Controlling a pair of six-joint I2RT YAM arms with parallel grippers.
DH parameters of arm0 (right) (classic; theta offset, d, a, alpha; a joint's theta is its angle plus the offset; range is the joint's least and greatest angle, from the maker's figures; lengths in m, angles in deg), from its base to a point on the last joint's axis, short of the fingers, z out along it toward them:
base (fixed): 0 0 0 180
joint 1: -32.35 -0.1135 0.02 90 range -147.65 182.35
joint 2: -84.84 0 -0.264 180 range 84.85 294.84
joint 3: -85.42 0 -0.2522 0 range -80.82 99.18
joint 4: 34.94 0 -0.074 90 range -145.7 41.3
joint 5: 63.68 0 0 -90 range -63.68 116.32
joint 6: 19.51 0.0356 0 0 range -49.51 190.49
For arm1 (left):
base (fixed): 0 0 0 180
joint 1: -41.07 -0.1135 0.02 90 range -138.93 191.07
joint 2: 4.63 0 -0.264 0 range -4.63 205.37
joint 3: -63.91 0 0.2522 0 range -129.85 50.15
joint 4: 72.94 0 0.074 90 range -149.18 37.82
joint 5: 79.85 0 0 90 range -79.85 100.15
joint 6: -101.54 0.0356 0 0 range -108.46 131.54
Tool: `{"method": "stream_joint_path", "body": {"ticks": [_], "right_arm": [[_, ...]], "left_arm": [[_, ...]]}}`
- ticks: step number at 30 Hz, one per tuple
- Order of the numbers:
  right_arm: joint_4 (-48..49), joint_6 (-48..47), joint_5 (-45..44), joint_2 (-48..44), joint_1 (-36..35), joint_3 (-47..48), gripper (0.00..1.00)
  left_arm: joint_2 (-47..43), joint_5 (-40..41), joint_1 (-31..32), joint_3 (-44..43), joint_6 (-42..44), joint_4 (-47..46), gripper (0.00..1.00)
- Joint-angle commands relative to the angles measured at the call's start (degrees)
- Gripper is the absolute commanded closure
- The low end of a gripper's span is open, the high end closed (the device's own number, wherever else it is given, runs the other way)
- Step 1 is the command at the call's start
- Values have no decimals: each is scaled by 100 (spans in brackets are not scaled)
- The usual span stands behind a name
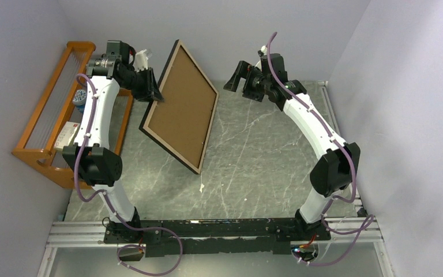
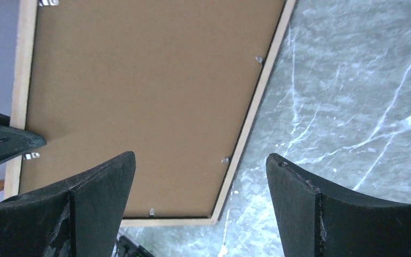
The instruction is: Put the photo into the frame
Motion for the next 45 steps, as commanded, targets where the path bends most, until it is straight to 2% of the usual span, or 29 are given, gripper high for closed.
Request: {"method": "stream_joint_path", "body": {"ticks": [1, 5, 14, 20, 26, 34, 39, 43, 45], "right_arm": [[318, 282, 389, 46, 3, 60, 5], [569, 654, 440, 11, 0, -40, 4], [796, 1323, 856, 205, -5, -5, 7], [583, 1564, 1085, 404, -4, 128, 11], [1671, 1944, 1140, -126, -14, -631, 7], [1464, 2252, 1654, 345, -24, 100, 7], [1811, 2623, 1903, 453, -109, 331, 11], [1629, 2599, 1987, 617, -312, 757, 11], [1159, 2495, 1991, 806, -421, 1105, 11]], "left_arm": [[-243, 1083, -13, -638, 459, 44, 97], [-615, 1104, 132, -725, 447, -176, 98], [-1074, 1933, 793, -687, 1141, -481, 97], [-1424, 2405, 1382, -54, 1391, -938, 98], [-1860, 2868, 1912, 809, 1593, -1436, 97], [-2474, 2729, 2275, 1816, 1642, -2265, 98], [-2304, 2792, 2462, 1811, 1624, -2118, 97], [-2128, 2991, 2715, 1733, 1579, -1999, 97], [-2056, 2944, 2804, 1696, 1565, -1961, 91]]}}
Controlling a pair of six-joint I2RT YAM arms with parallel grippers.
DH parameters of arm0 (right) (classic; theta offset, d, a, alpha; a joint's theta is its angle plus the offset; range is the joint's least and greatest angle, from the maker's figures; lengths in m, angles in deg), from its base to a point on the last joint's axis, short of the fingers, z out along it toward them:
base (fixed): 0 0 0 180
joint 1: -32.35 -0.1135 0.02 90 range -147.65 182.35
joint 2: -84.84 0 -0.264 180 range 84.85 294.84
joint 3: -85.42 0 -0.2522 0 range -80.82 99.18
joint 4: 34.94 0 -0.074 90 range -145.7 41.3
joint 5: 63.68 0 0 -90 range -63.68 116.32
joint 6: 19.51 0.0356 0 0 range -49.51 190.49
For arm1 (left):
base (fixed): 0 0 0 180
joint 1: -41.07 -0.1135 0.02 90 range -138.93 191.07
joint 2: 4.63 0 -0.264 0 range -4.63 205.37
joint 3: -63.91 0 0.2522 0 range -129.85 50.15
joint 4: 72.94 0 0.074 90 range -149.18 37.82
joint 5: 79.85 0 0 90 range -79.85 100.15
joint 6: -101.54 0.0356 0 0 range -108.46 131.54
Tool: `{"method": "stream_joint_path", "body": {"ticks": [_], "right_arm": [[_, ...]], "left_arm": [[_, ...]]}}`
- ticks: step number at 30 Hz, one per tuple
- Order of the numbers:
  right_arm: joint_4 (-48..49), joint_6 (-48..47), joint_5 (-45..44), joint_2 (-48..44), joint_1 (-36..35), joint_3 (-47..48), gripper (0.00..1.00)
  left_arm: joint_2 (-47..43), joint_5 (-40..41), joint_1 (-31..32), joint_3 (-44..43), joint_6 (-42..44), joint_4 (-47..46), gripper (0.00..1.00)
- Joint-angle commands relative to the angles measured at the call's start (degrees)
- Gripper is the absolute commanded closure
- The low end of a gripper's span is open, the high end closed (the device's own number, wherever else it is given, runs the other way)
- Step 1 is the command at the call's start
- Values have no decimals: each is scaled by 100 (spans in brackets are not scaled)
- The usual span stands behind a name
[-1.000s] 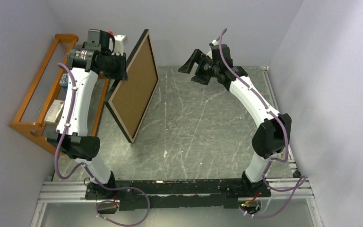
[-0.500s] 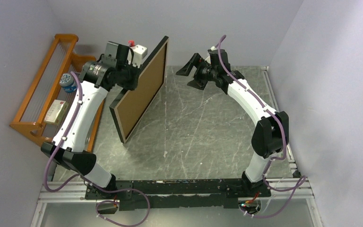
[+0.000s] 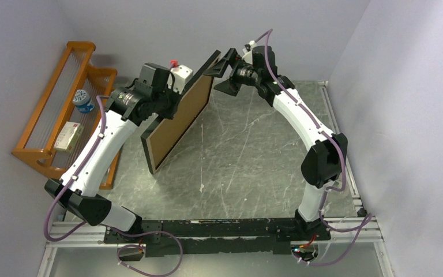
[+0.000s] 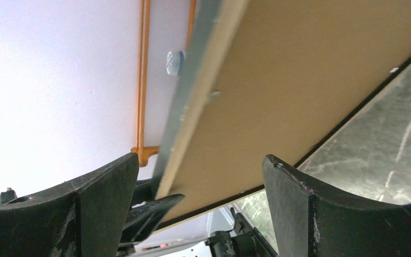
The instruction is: Put the photo into the frame
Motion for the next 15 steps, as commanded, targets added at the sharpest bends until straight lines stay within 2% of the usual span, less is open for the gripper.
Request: {"method": "stream_joint_path", "body": {"ticks": [1, 6, 9, 15], "right_arm": [[-433, -87, 216, 275, -279, 913, 11], [-1525, -454, -1, 733, -489, 1801, 11], [-1799, -518, -75, 828, -541, 1897, 14], [-2026, -604, -184, 718, -519, 1765, 21]], "left_arm": [[70, -137, 240, -290, 57, -595, 89], [191, -238, 374, -361, 54, -586, 80], [188, -374, 421, -327, 59, -587, 75], [-62, -928, 455, -37, 147, -714, 47]]}}
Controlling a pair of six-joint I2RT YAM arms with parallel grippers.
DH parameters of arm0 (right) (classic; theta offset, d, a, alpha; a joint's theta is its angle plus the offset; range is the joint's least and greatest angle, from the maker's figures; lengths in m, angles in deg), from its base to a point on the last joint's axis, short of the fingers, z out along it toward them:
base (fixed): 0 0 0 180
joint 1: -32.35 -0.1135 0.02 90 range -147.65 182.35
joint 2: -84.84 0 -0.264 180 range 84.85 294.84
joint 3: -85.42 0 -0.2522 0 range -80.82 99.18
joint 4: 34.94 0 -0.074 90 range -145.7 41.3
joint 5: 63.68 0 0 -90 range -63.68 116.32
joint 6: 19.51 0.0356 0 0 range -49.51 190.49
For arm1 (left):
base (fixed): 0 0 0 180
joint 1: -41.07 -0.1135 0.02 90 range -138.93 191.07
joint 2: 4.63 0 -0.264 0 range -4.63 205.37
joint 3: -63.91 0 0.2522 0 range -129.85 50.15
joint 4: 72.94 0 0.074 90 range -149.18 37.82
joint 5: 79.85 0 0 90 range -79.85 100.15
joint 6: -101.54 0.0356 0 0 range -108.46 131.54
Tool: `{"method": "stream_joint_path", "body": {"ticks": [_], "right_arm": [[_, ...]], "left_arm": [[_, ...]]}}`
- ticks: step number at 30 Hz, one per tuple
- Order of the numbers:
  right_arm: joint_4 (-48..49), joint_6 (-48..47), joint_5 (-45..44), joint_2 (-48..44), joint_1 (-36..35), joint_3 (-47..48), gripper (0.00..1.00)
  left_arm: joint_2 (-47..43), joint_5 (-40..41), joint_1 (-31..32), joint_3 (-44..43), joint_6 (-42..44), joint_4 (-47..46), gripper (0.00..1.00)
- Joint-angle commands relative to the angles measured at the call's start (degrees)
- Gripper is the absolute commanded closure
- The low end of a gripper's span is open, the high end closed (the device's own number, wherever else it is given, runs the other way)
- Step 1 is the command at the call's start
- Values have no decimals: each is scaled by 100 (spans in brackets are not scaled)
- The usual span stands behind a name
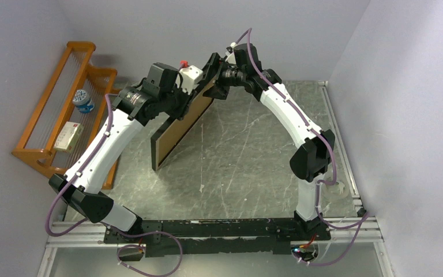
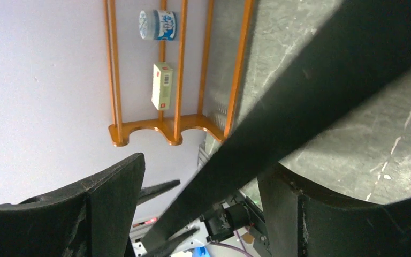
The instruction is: Put the photo into the frame
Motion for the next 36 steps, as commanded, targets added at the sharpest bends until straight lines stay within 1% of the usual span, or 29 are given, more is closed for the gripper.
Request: {"method": "stream_joint_path", "body": {"ticks": [1, 3, 4, 7, 10, 12, 14, 17, 19, 22, 24, 27, 32, 34, 36], "right_arm": [[-397, -183, -138, -112, 55, 104, 22], [-423, -197, -134, -182, 85, -30, 22], [-392, -196, -141, -258, 102, -166, 22], [-180, -170, -117, -557, 162, -676, 23], [112, -140, -53, -896, 244, -1273, 25], [317, -154, 1, -1140, 317, -1680, 30], [578, -103, 184, -1331, 437, -2135, 37], [1020, -72, 446, -1637, 672, -2981, 48], [1443, -163, 477, -1925, 869, -3549, 50], [2321, -382, 660, -2307, 1160, -4384, 51], [2989, -451, 1000, -2401, 1352, -4810, 49], [3311, -691, 1228, -2289, 1523, -5002, 44], [3937, -828, 991, -2410, 1727, -5687, 25], [4185, -809, 861, -2490, 1842, -6022, 18], [4493, -776, 818, -2494, 2006, -6406, 15]], "left_arm": [[-294, -919, 73, 78, 117, -430, 43], [-328, -1519, 71, 91, 181, -338, 33], [-324, -1762, 74, 89, 181, -323, 31], [-266, -2173, 73, 54, 74, -298, 29], [-236, -2369, 68, 3, -57, -379, 27], [-236, -2510, 74, -9, -174, -507, 27], [-260, -2600, 68, 2, -321, -690, 25], [-285, -2440, 71, 117, -544, -985, 24], [-301, -2128, 66, 280, -805, -1221, 23], [-276, -1395, 57, 613, -1158, -1585, 20], [-150, -1033, -21, 795, -1469, -1758, 19], [174, -840, -236, 943, -2015, -1733, 19], [515, -940, -706, 1377, -2858, -1756, 20], [606, -989, -933, 1606, -3011, -1781, 20], [708, -1015, -1143, 1807, -3101, -1795, 20]]}}
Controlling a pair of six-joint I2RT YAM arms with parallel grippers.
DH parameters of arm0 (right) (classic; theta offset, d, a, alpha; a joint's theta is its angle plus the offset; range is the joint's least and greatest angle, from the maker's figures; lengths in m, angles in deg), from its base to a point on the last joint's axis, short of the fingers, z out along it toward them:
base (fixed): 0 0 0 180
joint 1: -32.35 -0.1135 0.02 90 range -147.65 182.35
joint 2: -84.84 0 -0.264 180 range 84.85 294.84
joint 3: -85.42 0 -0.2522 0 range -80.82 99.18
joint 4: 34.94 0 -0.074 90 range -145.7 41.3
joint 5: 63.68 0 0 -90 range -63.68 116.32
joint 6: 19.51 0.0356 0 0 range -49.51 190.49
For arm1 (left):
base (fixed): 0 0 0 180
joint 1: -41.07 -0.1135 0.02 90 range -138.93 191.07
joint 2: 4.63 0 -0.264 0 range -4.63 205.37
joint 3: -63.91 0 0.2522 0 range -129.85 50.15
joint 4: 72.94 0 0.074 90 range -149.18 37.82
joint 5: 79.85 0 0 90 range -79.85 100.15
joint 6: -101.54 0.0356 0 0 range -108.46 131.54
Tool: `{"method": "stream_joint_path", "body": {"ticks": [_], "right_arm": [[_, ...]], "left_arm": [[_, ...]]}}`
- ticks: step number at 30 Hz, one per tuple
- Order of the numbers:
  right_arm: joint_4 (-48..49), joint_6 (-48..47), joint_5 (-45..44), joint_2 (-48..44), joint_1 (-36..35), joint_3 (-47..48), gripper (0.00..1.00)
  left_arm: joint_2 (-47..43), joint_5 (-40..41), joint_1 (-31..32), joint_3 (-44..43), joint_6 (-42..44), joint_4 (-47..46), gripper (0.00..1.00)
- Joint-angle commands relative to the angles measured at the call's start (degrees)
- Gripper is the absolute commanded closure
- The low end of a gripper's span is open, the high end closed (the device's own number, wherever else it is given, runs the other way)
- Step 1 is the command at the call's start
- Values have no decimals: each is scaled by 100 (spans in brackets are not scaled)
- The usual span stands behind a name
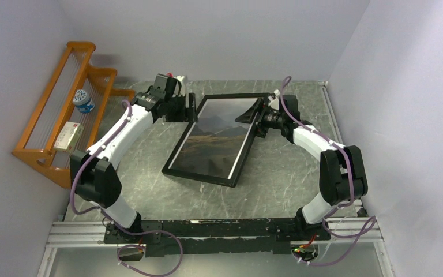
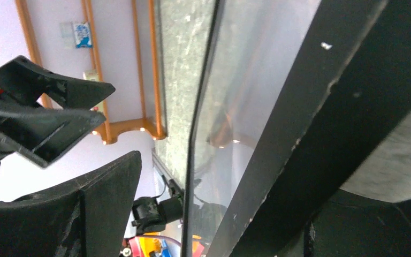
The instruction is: Put the photo into the frame
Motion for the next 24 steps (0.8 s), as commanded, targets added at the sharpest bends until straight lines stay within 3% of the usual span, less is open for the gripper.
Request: {"method": "stream_joint_path", "body": {"ticks": [1, 11, 24], "right_arm": [[1340, -130, -39, -357, 342, -560, 14], [1835, -107, -164, 327, 762, -1060, 13], [-512, -437, -2517, 773, 911, -509, 15]], "left_arm": [[135, 12, -415, 322, -644, -132, 21], [1132, -702, -1259, 547, -728, -322, 21], [1872, -648, -1431, 771, -527, -1027, 24]]}}
